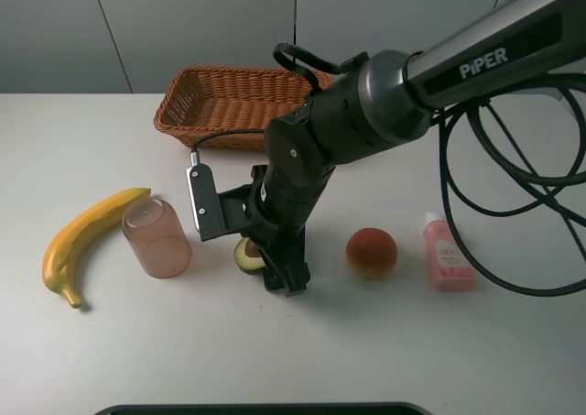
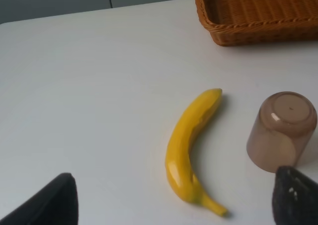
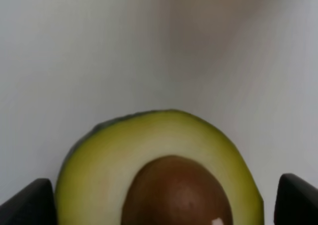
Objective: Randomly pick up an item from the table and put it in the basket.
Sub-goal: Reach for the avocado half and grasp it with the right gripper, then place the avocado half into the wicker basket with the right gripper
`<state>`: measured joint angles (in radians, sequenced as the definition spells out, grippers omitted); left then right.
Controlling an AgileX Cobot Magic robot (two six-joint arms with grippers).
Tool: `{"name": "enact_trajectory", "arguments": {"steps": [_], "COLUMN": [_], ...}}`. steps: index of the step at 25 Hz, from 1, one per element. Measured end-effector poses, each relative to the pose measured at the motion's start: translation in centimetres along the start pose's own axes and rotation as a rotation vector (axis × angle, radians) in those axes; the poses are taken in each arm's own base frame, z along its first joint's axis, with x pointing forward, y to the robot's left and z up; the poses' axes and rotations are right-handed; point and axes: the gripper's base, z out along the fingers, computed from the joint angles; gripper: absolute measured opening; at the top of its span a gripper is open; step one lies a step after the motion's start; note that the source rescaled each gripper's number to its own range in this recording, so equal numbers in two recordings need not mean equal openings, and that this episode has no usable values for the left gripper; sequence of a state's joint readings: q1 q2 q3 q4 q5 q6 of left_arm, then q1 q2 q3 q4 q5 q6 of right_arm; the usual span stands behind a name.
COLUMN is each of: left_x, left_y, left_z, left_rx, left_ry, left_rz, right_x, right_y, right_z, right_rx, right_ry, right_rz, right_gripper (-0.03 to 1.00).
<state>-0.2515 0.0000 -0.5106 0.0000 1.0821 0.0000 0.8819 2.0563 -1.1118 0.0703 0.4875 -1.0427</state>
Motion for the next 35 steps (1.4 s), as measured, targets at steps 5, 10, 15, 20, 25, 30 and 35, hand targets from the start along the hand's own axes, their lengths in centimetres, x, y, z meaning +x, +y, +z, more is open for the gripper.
{"name": "enact_trajectory", "arguments": {"steps": [5, 10, 15, 20, 25, 30, 35], "left_x": [0.0, 0.0, 0.0, 0.0, 0.0, 0.0, 0.0], "left_y": [0.0, 0.0, 0.0, 0.0, 0.0, 0.1, 0.0], "left_z": [0.0, 0.0, 0.0, 0.0, 0.0, 0.0, 0.0], "left_rx": [0.000, 0.000, 0.000, 0.000, 0.000, -0.006, 0.000], "left_ry": [0.000, 0.000, 0.000, 0.000, 0.000, 0.000, 0.000], "left_rz": [0.000, 0.000, 0.000, 0.000, 0.000, 0.003, 0.000], "right_x": [0.0, 0.0, 0.0, 0.0, 0.0, -0.4, -1.4], "right_y": [0.0, 0.0, 0.0, 0.0, 0.0, -0.7, -2.6], "right_z": [0.0, 0.0, 0.0, 0.0, -0.1, -2.8, -7.7], "right_rx": [0.002, 0.002, 0.002, 0.002, 0.004, 0.067, 0.226], "right_ry": [-0.001, -0.001, -0.001, -0.001, -0.002, -0.028, -0.072], "right_rz": [0.000, 0.000, 0.000, 0.000, 0.000, -0.027, -0.075], "right_gripper": [0.70, 0.70, 0.70, 0.70, 0.70, 0.70, 0.70]}}
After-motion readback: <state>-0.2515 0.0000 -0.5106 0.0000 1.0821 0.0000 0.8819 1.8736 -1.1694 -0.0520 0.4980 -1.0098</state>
